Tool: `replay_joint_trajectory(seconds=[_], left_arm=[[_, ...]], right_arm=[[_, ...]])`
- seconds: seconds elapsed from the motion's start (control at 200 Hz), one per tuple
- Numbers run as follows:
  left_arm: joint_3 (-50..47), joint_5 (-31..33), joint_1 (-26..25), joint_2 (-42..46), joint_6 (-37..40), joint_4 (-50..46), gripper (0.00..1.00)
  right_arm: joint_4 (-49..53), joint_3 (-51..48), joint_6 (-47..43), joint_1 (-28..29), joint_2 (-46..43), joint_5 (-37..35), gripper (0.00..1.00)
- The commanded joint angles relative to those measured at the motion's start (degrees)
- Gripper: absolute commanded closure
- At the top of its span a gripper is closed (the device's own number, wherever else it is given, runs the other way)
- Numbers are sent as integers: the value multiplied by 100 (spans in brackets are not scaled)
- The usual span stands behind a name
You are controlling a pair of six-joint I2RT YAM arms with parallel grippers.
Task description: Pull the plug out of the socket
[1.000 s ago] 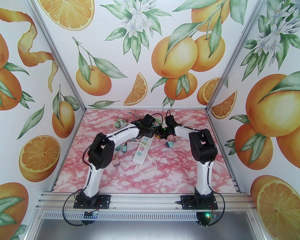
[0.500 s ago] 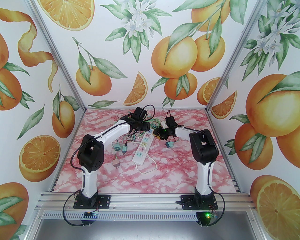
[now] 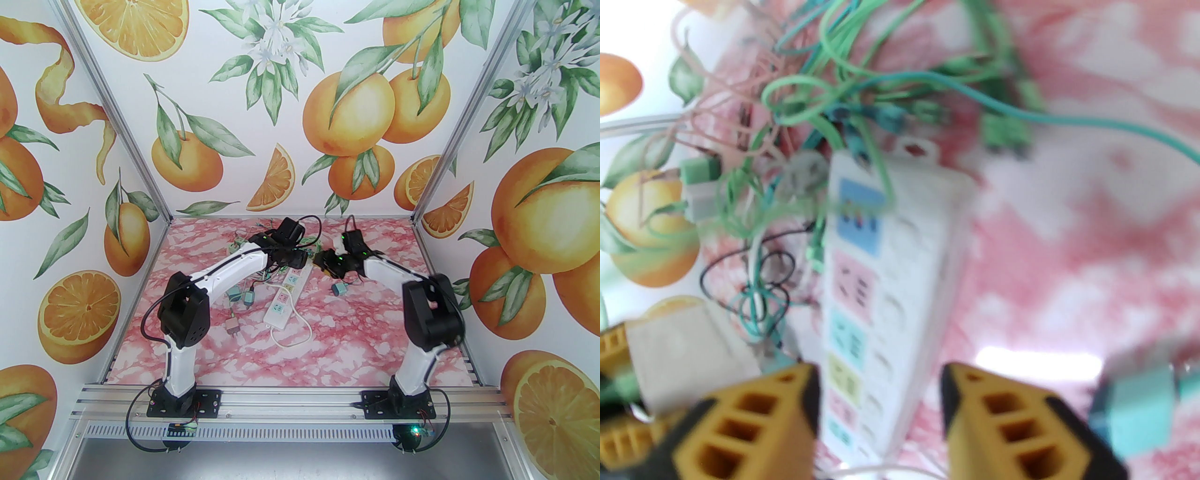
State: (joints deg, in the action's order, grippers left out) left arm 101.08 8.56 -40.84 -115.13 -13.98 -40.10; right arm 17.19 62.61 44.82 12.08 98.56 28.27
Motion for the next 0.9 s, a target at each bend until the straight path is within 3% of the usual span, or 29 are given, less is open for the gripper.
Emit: replay_joint_trajectory(seconds=[0.0,0.415,0.711,0.896], left_arm=[[261,490,-324,-96,232,-174,74],[118,1204,-1114,-422,263,-138,74],[291,2092,-1621,-1018,535,-493,74],[343,2312,-1791,-1228,489,-590,74]], right_arm=[[128,-477,69,-502,-704,-475,47],[530,-1448,-200,-1892,-2024,-871,36],[636,-1635,-206,-2144,-2478,-1005,26],[581,-1662,-151,-2143,-2457,-960,25]])
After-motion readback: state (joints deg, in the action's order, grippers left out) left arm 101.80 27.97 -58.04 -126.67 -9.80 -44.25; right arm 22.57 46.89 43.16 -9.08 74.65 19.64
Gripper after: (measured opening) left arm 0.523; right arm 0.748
